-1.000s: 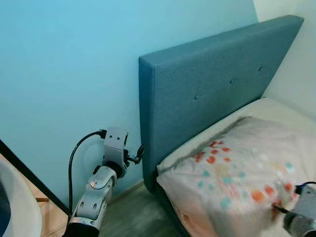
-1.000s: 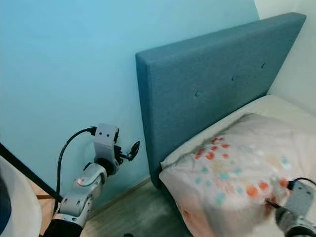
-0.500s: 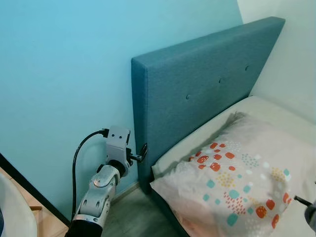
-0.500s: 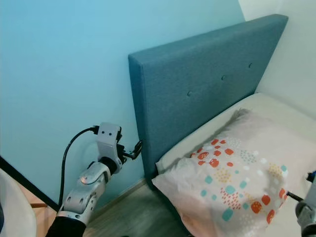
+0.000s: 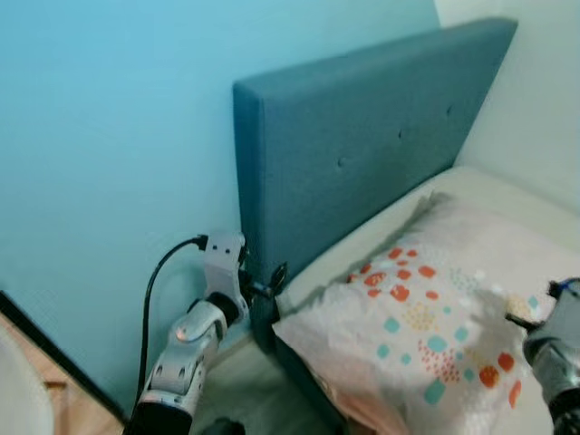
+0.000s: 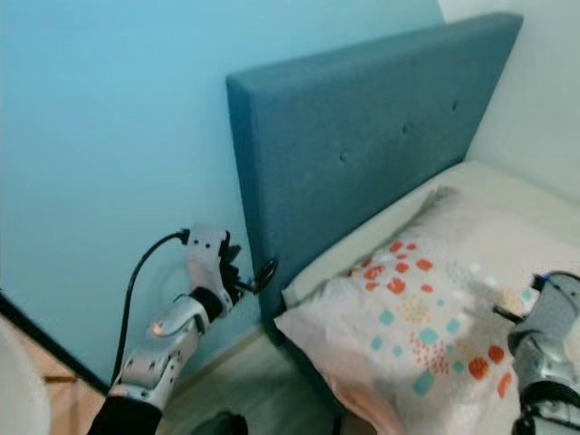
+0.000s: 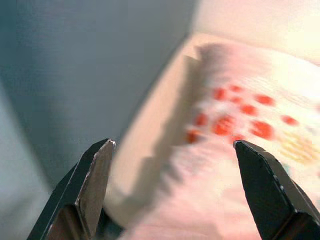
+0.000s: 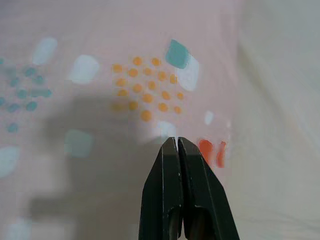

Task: Clean up the room

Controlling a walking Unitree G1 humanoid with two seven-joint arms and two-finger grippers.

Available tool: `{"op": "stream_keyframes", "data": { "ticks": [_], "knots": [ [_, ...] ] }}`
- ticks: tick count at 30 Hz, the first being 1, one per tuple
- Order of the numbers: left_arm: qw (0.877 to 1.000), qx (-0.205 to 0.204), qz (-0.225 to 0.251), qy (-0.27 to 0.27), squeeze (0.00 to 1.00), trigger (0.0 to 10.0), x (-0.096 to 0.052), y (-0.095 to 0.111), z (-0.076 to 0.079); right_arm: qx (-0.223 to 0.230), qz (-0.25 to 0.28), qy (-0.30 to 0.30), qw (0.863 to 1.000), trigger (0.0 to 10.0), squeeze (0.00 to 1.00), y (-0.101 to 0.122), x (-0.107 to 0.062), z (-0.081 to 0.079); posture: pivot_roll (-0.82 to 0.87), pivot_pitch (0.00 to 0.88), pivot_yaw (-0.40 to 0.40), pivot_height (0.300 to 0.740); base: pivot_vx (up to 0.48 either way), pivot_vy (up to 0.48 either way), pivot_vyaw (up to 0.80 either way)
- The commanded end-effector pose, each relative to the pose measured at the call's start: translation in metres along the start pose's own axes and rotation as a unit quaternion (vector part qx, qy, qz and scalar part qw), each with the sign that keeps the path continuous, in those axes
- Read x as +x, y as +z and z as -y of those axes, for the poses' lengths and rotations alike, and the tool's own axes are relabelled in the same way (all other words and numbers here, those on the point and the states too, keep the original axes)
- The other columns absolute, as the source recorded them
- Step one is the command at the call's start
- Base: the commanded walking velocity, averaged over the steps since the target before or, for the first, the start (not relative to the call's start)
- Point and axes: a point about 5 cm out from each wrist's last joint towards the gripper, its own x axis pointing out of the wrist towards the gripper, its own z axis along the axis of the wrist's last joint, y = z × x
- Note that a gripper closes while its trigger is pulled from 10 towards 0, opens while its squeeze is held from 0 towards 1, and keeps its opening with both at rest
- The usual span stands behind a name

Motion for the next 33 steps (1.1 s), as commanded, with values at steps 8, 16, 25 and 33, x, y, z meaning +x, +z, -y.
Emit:
{"op": "stream_keyframes", "data": {
  "ticks": [8, 16, 25, 33],
  "knots": [
    [1.0, 0.001, -0.005, -0.009, 0.0, 10.0, -0.001, -0.003, 0.001, 0.001, 0.0, 0.007, 1.0, 10.0, 0.0, -0.004, 0.0, -0.006, -0.02, 0.055, -0.012, 0.621, 0.0, 0.0, -0.67],
    [1.0, 0.003, -0.007, -0.018, 0.0, 10.0, 0.0, -0.005, 0.004, -0.002, 0.002, 0.009, 1.0, 10.0, 0.0, -0.004, 0.0, -0.008, -0.03, 0.051, -0.009, 0.621, 0.0, 0.0, -0.66],
    [1.0, 0.009, -0.009, -0.026, 0.0, 10.0, 0.001, -0.006, 0.007, 0.006, 0.014, 0.005, 1.0, 10.0, 0.0, 0.001, 0.001, -0.008, -0.03, 0.048, -0.006, 0.621, 0.0, 0.0, -0.44],
    [0.999, 0.037, -0.011, 0.023, 0.0, 10.0, 0.002, -0.006, -0.004, 0.017, 0.021, 0.008, 1.0, 10.0, 0.0, 0.005, 0.001, -0.014, -0.03, 0.055, -0.006, 0.616, 0.0, 0.0, 0.0]
  ]
}}
